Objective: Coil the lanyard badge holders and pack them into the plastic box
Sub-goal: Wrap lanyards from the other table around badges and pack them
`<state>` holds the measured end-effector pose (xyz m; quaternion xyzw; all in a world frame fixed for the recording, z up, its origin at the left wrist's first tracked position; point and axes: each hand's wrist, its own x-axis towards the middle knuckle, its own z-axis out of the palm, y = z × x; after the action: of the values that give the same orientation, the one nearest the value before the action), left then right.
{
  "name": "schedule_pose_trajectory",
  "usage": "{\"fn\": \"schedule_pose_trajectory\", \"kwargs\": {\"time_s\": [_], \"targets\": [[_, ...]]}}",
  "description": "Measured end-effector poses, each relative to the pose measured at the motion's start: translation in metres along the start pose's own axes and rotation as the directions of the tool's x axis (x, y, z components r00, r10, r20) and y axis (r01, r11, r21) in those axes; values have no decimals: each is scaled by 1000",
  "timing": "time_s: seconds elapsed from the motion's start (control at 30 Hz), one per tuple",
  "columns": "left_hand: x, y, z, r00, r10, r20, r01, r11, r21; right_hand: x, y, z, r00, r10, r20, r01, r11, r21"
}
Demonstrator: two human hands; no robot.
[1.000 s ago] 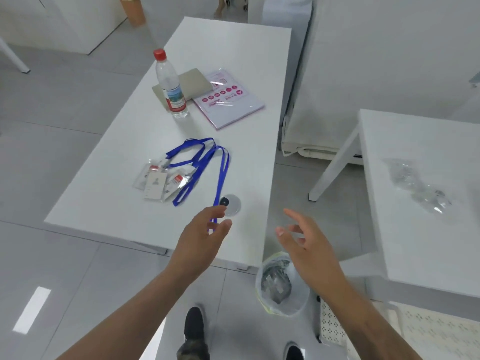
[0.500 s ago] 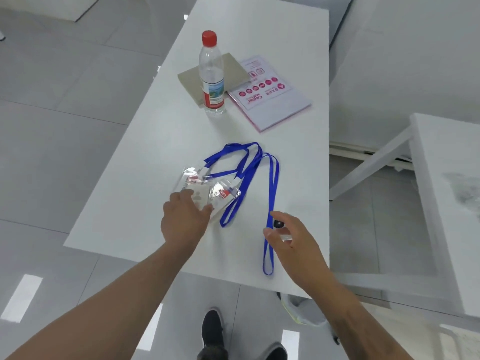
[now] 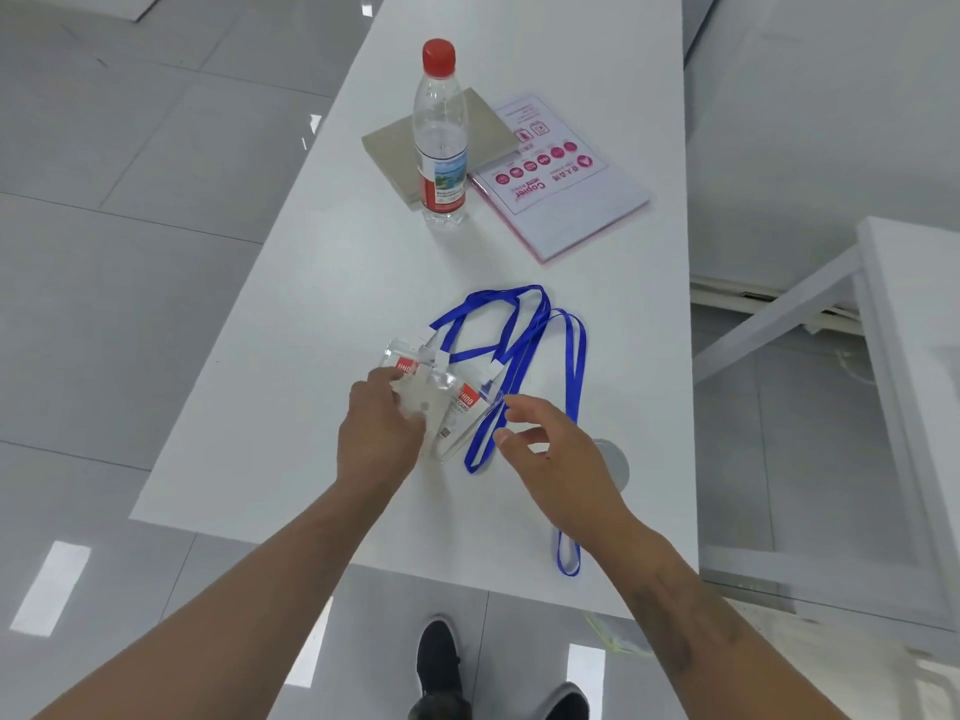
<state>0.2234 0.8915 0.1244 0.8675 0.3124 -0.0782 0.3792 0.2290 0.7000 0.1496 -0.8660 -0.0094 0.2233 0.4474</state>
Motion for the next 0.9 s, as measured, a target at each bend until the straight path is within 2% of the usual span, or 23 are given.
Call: {"fn": "schedule_pose_trajectory", "kwargs": {"time_s": [0.13,0.2,0.27,0.33,0.4,0.43,0.5,0.53,0.57,0.63,0.7,0.8,0.9], "targets": [[-9,16,-34,985,87,152,-44,963,-267,9,-8,-8,993,-111,-27,107,988,-107],[-14,27,-54,954,108,281,29,896,-443,15,-11,-17,978,-207,-18,198,955,-220],[-16,38,-70,890,134,436,135,836,-532,22,-18,-24,975,-222,24,217,921,-323],[-15,47,-77,834,155,529,222,785,-579,24,-25,-27,974,-223,30,222,930,-292],[-15,55,-78,815,174,553,275,723,-633,21,-29,-25,961,-275,15,272,940,-206],[-16,59,-77,818,184,546,291,686,-667,17,-33,-23,956,-293,30,292,930,-222],[-17,68,-70,853,178,490,295,610,-735,4,-41,-18,953,-285,107,304,909,-285],[-18,72,-66,881,154,448,273,607,-747,-3,-45,-17,951,-276,142,307,902,-302],[-17,77,-60,908,130,399,225,651,-725,-9,-48,-18,948,-275,162,314,894,-319],[-18,83,-55,939,132,316,81,810,-580,-18,-56,-25,944,-286,164,326,886,-329],[-20,89,-54,910,222,350,-56,903,-426,-21,-66,-41,965,-218,144,252,926,-281],[-22,90,-55,825,334,456,-265,941,-210,-15,-77,-66,987,-97,127,126,961,-247],[-23,88,-62,805,343,483,-344,935,-91,-4,-80,-83,990,-90,111,114,966,-231]]}}
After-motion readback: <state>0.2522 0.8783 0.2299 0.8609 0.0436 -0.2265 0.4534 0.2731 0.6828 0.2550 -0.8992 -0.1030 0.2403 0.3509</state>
